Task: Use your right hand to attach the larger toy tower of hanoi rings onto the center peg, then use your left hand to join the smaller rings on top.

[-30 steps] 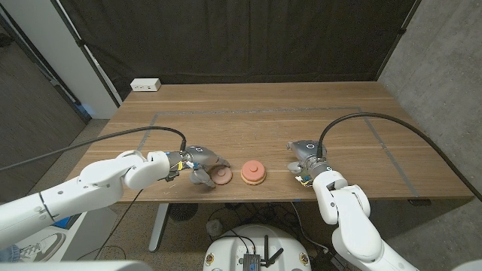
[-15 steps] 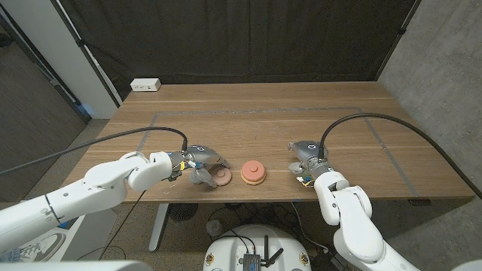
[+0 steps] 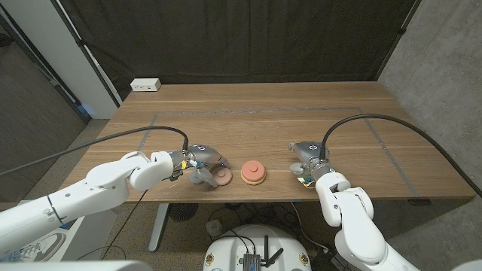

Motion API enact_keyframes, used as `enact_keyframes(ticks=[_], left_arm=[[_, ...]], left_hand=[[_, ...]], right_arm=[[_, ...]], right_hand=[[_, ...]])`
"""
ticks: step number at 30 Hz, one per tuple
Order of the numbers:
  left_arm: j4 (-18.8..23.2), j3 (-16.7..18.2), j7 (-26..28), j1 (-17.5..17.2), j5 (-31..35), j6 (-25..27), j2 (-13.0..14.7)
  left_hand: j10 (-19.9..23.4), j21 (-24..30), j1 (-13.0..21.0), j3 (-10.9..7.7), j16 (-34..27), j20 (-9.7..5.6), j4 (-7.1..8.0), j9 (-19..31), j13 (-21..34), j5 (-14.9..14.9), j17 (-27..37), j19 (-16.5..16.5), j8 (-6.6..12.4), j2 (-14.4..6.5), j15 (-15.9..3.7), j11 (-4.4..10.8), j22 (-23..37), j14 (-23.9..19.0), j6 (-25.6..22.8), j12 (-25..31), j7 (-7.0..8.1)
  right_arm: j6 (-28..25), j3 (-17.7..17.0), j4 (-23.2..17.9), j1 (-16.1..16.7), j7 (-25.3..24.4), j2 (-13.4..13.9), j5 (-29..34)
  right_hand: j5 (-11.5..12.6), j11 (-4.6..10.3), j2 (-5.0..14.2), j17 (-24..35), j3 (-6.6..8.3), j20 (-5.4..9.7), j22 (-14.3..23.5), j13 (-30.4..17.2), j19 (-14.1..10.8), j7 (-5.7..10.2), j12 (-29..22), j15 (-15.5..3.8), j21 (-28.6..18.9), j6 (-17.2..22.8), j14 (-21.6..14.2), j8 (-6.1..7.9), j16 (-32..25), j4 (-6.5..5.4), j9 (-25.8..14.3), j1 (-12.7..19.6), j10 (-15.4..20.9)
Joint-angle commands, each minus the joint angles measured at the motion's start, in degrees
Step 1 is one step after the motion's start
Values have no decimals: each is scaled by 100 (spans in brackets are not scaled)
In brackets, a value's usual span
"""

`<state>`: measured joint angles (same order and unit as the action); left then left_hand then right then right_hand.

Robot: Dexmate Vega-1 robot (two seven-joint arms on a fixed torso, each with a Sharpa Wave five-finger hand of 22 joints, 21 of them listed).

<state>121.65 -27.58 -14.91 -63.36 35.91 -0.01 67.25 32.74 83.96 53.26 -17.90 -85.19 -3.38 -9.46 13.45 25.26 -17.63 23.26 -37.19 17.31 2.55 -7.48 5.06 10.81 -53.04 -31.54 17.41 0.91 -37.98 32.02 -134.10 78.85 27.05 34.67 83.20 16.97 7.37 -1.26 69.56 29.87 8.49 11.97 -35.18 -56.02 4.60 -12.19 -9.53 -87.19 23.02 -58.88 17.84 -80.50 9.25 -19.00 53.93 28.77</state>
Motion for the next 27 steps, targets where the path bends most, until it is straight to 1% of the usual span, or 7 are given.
enact_keyframes(ticks=[1, 9, 19, 24, 27], left_arm=[[18, 64, 148, -75, -93, 17, 26], [18, 129, 282, -123, -199, -1, 33], [-8, 227, 420, -145, -389, 7, 13], [30, 306, 499, -194, -487, 31, 47], [55, 352, 549, -225, -524, 39, 78]], left_hand=[[405, 66, 64, -91, -32, -769, -1, 70, 85, -45, 14, -62, 73, -75, -511, 305, 9, -75, -72, 50, 16], [449, 80, 96, -115, -30, -770, 2, 113, 180, -69, 5, -66, 104, -88, -511, 323, 6, -88, -103, 50, 0], [506, 94, 100, -127, -35, -778, 12, 157, 272, -87, 6, -89, 140, -94, -511, 334, 4, -104, -140, 55, 19], [539, 98, 92, -129, -32, -789, 19, 168, 296, -90, 1, -102, 150, -98, -510, 321, 2, -104, -151, 63, 9], [565, 100, 87, -130, -37, -797, 22, 176, 317, -93, 6, -112, 162, -101, -510, 339, 1, -113, -174, 68, 20]], right_arm=[[-29, 14, -7, -18, 29, 28, 17], [-37, 10, -43, -16, 70, 21, 89], [-16, -21, -70, 9, 121, -1, 162], [5, -30, -69, 5, 143, -17, 185], [22, -32, -68, -4, 160, -27, 202]], right_hand=[[32, 8, 23, 11, 24, 401, 18, -25, -16, 4, 24, -296, -36, 35, -70, 8, 5, -1, -18, -29, 59], [39, 8, 24, 21, 25, 402, 19, -21, -19, 8, 31, -296, -39, 34, -81, 6, -2, 1, -19, -36, 58], [45, 4, 24, 14, 28, 402, 8, -19, -11, 6, 34, -296, -31, 51, -75, 10, 8, 5, -19, -37, 64], [50, 6, 24, 14, 30, 403, 21, -22, -25, 5, 34, -296, -44, 52, -74, 10, 10, 9, -21, -35, 67], [52, 14, 25, 20, 32, 403, 22, -24, -25, 4, 36, -296, -45, 51, -81, 9, 4, 11, -21, -33, 64]])
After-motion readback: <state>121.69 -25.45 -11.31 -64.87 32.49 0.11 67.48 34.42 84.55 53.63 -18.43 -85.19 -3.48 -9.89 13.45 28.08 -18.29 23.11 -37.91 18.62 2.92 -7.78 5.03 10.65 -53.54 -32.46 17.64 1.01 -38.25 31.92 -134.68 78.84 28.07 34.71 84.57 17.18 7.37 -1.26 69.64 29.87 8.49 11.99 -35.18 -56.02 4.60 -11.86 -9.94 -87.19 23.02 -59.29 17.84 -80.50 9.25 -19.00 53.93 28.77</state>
